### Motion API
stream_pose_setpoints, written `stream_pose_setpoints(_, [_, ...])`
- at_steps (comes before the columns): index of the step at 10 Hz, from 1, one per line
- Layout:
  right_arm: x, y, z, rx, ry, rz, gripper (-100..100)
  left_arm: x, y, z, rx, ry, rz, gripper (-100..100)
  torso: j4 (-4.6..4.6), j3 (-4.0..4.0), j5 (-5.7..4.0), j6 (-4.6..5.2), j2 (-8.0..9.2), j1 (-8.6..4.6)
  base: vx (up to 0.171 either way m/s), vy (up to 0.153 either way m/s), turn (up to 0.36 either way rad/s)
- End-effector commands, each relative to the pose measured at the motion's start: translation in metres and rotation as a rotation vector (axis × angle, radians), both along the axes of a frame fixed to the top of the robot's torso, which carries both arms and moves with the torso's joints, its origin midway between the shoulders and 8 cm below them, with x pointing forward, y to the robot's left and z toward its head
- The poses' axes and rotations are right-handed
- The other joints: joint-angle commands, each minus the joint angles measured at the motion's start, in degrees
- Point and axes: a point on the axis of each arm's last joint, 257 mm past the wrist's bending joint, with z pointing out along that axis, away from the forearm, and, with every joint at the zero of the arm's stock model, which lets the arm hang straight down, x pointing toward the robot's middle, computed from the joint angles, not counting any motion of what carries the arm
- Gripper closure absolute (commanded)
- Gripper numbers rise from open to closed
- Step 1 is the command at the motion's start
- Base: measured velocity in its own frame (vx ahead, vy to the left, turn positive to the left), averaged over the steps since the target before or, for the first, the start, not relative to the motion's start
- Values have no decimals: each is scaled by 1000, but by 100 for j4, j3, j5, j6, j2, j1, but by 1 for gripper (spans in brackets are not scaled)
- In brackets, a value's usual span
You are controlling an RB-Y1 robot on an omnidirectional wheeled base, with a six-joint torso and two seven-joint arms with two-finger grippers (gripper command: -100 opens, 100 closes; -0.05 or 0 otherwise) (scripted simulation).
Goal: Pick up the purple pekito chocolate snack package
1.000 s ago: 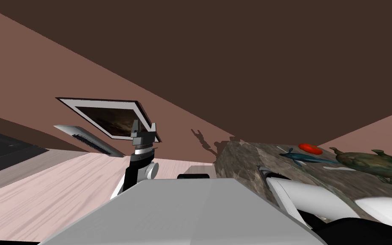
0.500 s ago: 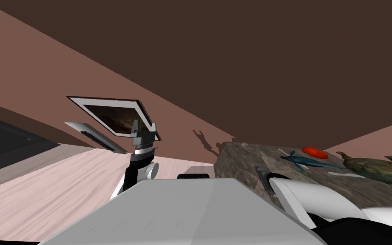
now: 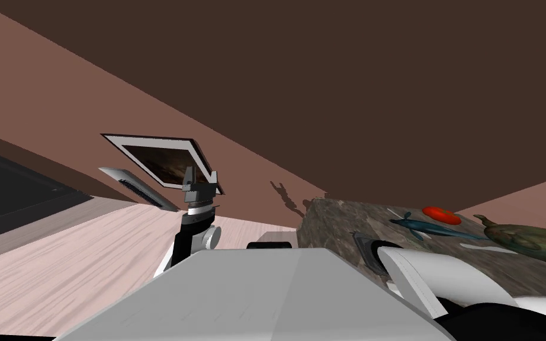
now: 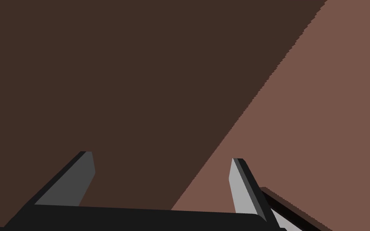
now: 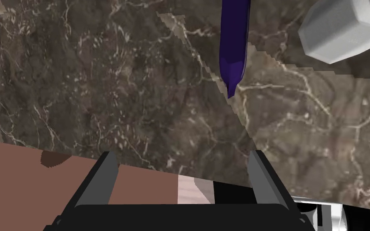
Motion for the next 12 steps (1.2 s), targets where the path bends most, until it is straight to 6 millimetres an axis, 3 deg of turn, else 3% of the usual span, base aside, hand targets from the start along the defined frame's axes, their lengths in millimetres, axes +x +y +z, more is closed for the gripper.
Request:
stream_pose_setpoints(1, [-2, 5, -1, 24, 8, 5, -100, 0, 0, 0, 0, 0, 0, 0, 0, 0, 0, 0, 0, 0, -32, -78, 30])
stream_pose_setpoints(4, [-12, 21, -3, 93, 56, 19, -100, 0, 0, 0, 0, 0, 0, 0, 1, 4, -2, 1, 7, -8, -49, -106, 51])
stream_pose_setpoints(7, [-17, 25, -3, 106, 75, 20, -100, 0, 0, 0, 0, 0, 0, 0, 1, 3, -6, 2, 4, -19, -30, -114, 21])
stream_pose_setpoints(8, [-18, 25, -3, 107, 79, 19, 0, 0, 0, 0, 0, 0, 0, 0, 0, -1, -1, 2, -2, 8, -3, -11, 0])
stream_pose_setpoints(9, [4, 25, -12, 86, 57, 80, -100, 0, 0, 0, 0, 0, 0, 0, -1, -4, 4, 2, -8, 25, 27, 67, -321])
stream_pose_setpoints(12, [26, 16, -23, 37, 70, 130, -100, 0, 0, 0, 0, 0, 0, 0, -6, -15, 12, 2, -26, 59, 30, 57, -248])
